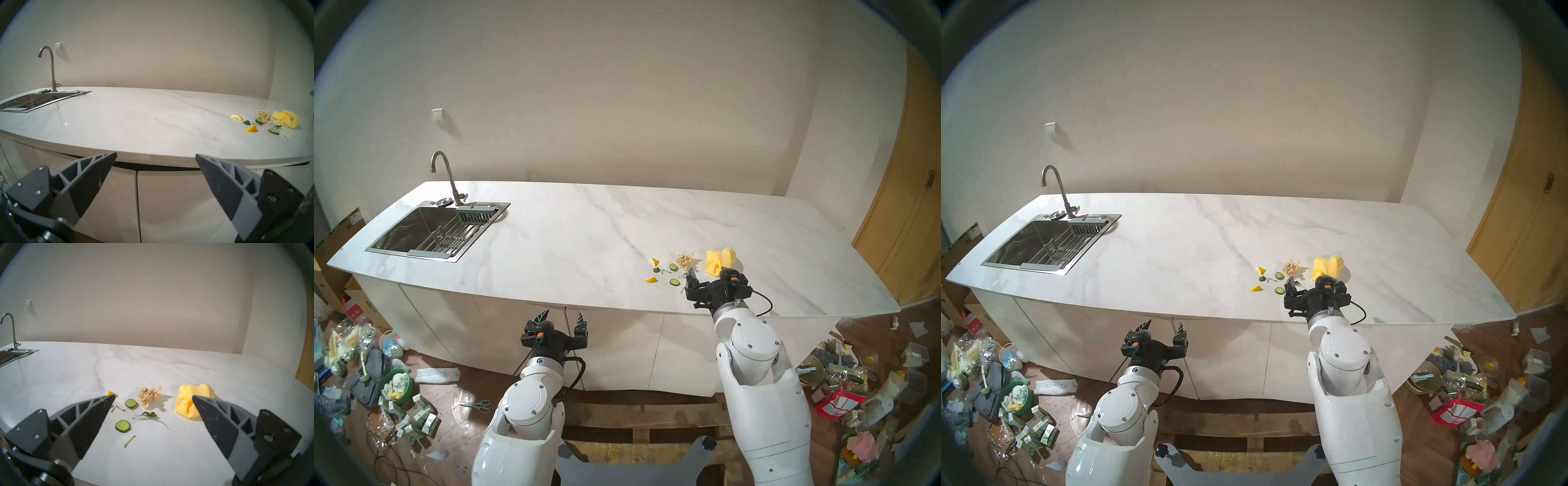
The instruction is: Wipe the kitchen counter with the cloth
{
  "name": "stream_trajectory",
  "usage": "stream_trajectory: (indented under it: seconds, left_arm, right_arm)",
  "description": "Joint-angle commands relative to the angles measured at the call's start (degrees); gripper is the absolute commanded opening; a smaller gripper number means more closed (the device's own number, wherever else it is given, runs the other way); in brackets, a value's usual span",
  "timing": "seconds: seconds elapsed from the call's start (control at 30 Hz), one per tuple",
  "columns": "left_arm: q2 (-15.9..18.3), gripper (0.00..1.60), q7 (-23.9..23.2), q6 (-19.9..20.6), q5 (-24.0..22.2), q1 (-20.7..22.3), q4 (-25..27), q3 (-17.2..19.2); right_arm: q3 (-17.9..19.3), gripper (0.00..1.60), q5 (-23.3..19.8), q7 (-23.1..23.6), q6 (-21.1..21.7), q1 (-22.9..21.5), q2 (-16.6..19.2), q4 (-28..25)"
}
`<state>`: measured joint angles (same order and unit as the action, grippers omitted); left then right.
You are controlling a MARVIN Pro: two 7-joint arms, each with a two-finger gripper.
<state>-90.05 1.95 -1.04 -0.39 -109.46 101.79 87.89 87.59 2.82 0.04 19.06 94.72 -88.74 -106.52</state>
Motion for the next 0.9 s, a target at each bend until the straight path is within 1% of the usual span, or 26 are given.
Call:
stream_trajectory:
  seconds: [0.0, 0.13, 0.23, 0.37, 0.4, 0.57, 0.6, 0.67, 0.73, 0.8, 0.87]
  left_arm:
    - [0.0, 1.6, -0.2, -0.3, -0.1, 0.3, 1.4, -0.1]
    - [0.0, 1.6, -0.2, -0.3, -0.1, 0.3, 1.4, -0.1]
    - [0.0, 1.6, -0.2, -0.3, -0.1, 0.3, 1.4, -0.1]
    - [0.0, 1.6, -0.2, -0.3, -0.1, 0.3, 1.4, -0.1]
    - [0.0, 1.6, -0.2, -0.3, -0.1, 0.3, 1.4, -0.1]
    - [0.0, 1.6, -0.2, -0.3, -0.1, 0.3, 1.4, -0.1]
    - [0.0, 1.6, -0.2, -0.3, -0.1, 0.3, 1.4, -0.1]
    - [0.0, 1.6, -0.2, -0.3, -0.1, 0.3, 1.4, -0.1]
    - [0.0, 1.6, -0.2, -0.3, -0.1, 0.3, 1.4, -0.1]
    - [0.0, 1.6, -0.2, -0.3, -0.1, 0.3, 1.4, -0.1]
    - [0.0, 1.6, -0.2, -0.3, -0.1, 0.3, 1.4, -0.1]
  right_arm:
    - [0.5, 1.6, 0.4, 1.3, 3.5, -6.4, 1.5, 0.7]
    - [1.1, 1.6, 1.2, 0.8, 6.2, -8.7, 1.8, 2.8]
    - [1.7, 1.6, 0.7, 1.0, 6.6, -9.8, 1.6, 4.2]
    - [2.8, 1.6, -0.1, 2.0, 9.2, -13.5, 2.0, 8.1]
    - [2.8, 1.6, -0.1, 2.0, 9.2, -13.5, 2.0, 8.1]
    - [3.6, 1.6, 0.1, 2.7, 9.3, -16.7, 3.4, 12.7]
    - [3.8, 1.6, 0.1, 3.0, 8.9, -16.3, 3.8, 12.5]
    - [4.0, 1.6, 0.1, 3.4, 9.4, -18.6, 4.2, 14.9]
    - [4.1, 1.6, 0.3, 3.8, 9.2, -18.7, 4.8, 15.3]
    - [4.0, 1.6, 0.7, 4.0, 9.6, -21.0, 5.4, 18.2]
    - [4.0, 1.6, 0.6, 4.1, 9.3, -21.0, 5.5, 18.6]
